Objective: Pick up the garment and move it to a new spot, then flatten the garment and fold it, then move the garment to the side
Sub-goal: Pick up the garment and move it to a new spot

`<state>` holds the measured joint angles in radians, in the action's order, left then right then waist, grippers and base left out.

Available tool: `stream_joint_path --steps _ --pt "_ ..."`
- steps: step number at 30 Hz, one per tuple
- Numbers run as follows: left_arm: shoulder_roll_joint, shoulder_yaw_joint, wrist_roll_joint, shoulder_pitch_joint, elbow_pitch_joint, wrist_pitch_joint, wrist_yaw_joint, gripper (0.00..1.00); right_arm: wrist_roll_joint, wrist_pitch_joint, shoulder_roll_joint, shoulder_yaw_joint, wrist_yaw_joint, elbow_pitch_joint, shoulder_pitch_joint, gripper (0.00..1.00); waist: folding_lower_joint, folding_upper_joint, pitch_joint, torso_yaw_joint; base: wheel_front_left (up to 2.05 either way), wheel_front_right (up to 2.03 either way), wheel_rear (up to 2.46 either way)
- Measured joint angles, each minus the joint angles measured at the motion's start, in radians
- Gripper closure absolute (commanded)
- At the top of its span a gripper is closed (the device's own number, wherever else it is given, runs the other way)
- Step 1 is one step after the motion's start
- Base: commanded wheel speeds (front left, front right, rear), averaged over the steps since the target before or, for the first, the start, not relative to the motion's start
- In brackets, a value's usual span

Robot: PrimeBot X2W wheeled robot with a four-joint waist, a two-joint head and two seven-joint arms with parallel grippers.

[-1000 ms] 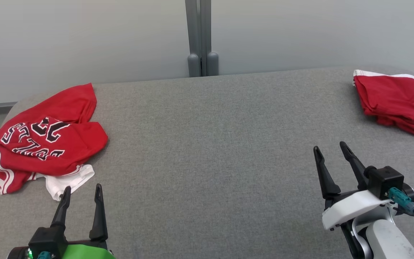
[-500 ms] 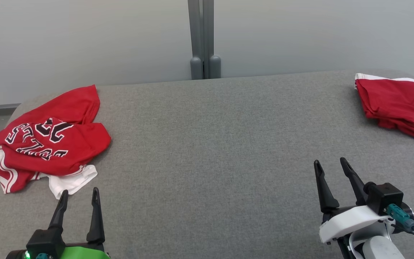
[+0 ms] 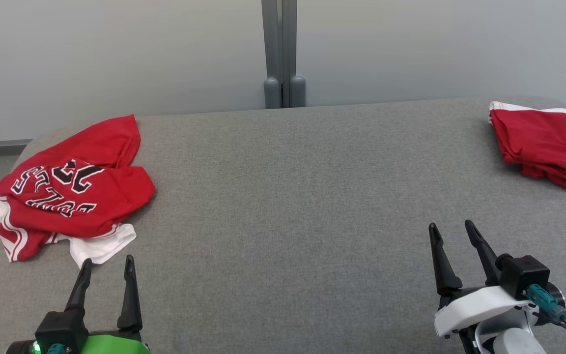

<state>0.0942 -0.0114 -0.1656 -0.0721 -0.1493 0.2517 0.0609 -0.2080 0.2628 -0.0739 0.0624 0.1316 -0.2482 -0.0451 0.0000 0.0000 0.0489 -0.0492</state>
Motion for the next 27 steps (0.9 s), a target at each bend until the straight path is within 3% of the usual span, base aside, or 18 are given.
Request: stream_joint_path --steps 27 --pt "0.019 0.013 -0.018 -0.001 0.021 -0.022 -0.026 0.00 0.026 0.000 0.015 -0.012 0.000 0.007 0.019 0.00 0.0000 0.0000 0.005 -0.025 0.00 0.00 0.00"
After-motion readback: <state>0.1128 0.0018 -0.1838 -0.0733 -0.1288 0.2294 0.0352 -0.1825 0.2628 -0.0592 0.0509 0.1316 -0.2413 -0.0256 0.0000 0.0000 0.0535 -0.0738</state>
